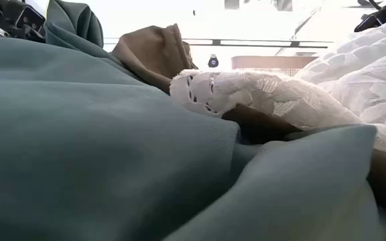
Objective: Sort clothes
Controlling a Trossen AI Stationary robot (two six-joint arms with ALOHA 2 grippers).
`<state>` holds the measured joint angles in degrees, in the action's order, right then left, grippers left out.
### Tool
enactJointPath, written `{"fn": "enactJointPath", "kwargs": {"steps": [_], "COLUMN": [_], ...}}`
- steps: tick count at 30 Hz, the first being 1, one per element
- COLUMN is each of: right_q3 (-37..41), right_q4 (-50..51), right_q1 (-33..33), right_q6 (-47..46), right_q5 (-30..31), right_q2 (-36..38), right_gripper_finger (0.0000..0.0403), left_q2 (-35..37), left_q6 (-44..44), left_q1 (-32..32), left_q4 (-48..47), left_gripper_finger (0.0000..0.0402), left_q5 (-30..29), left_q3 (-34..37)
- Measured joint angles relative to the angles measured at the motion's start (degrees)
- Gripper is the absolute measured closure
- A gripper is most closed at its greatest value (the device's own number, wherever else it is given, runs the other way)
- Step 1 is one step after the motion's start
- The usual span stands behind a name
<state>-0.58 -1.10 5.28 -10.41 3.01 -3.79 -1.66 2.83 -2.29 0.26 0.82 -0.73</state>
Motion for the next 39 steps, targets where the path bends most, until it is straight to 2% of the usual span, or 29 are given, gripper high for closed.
{"fn": "enactJointPath", "kwargs": {"steps": [33,36,39], "right_q3": [0.00,-0.01,0.00], "right_q4": [-0.01,-0.10,-4.70], "right_q1": [-0.02,-0.02,-0.02], "right_q6": [0.00,2.24,-1.10], "right_q5": [0.00,0.02,1.07], "right_q2": [0.00,0.01,-0.01], "right_gripper_finger": [0.0403,0.0403,0.0403], "left_q2": [-0.01,-0.01,-0.01], "left_q6": [-0.02,0.00,0.00], "left_q1": [-0.01,-0.01,-0.01], "left_q4": [-0.01,0.01,-0.01], "left_gripper_finger": [0.0400,0.0400,0.0400], "left_q5": [-0.02,0.00,0.00], "left_q3": [0.00,0.00,0.00]}}
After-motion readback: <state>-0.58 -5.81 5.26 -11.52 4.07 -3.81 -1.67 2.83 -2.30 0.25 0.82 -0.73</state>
